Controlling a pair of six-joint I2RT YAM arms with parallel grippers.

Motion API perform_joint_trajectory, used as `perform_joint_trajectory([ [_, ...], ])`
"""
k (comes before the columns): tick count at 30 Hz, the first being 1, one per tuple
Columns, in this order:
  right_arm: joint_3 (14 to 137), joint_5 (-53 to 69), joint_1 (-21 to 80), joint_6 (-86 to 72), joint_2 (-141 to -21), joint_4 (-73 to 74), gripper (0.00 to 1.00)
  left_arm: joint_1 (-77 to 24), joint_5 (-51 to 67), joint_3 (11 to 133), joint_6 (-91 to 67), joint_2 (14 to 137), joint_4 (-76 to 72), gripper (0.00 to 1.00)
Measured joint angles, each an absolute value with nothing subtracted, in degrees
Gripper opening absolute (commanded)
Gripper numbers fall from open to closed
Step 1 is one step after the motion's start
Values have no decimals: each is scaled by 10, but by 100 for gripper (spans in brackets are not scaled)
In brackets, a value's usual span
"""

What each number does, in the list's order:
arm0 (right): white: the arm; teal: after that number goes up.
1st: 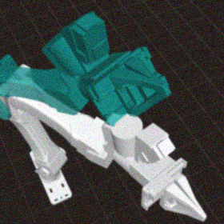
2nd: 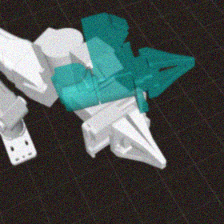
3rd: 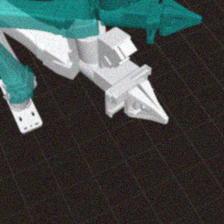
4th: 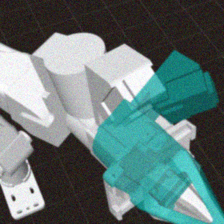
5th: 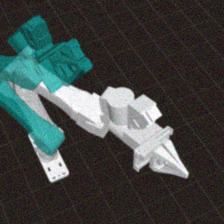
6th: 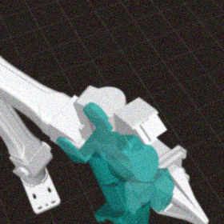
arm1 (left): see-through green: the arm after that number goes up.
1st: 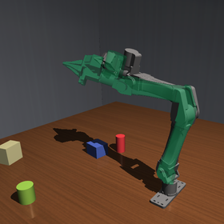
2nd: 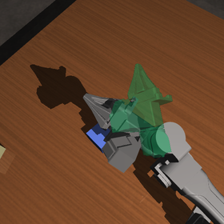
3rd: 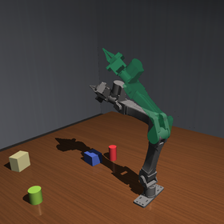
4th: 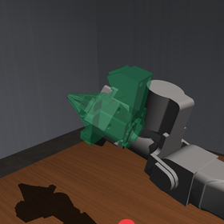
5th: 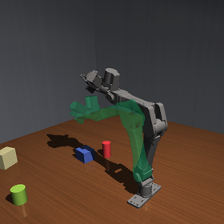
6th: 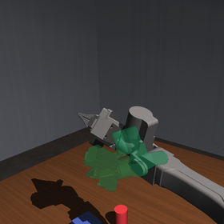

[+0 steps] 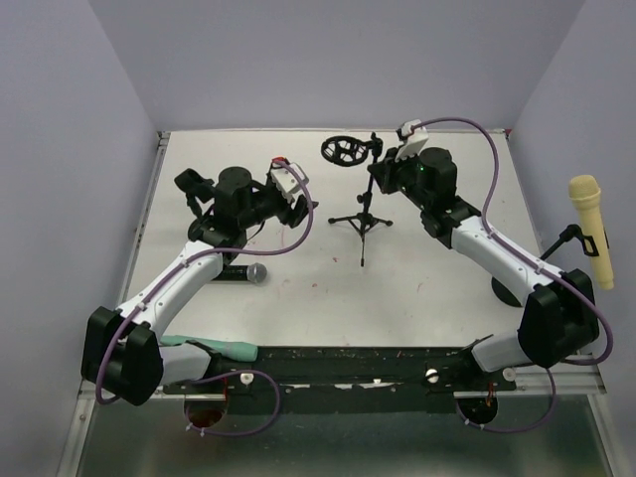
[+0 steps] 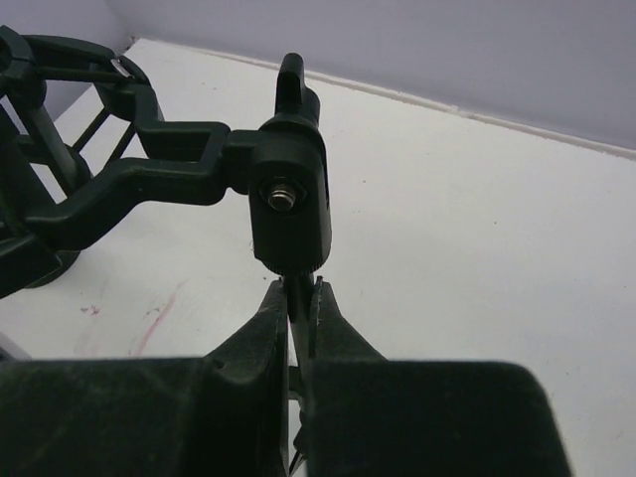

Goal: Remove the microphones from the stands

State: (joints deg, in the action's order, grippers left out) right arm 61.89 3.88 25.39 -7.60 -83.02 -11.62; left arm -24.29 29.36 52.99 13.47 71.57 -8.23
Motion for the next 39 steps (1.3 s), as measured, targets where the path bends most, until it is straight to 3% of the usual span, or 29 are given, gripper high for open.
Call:
perform_joint_trajectory([
  [4,612,53,257,-81,-820,-111,51,-245,304,510,152,698,-97,73],
  [8,604,97,257,-81,-818,-87,66,-245,322,481,189,663,-95,73],
  [13,604,160,256,-45,-806,-28,74,-245,346,480,213,640,-66,73],
  [22,637,285,255,65,-775,6,74,-245,373,493,218,632,-20,73],
  [27,667,311,248,90,-814,10,66,-245,395,494,220,625,4,73],
  [32,678,339,232,116,-838,15,47,-245,410,495,227,624,25,73],
  [36,681,358,221,134,-842,27,28,-245,415,495,227,624,29,73],
  [37,681,363,219,136,-842,29,22,-245,416,495,228,624,28,72],
  [38,681,370,216,139,-842,31,2,-245,417,495,228,625,28,72],
  [39,681,375,216,138,-842,32,1,-245,418,495,228,625,27,72],
])
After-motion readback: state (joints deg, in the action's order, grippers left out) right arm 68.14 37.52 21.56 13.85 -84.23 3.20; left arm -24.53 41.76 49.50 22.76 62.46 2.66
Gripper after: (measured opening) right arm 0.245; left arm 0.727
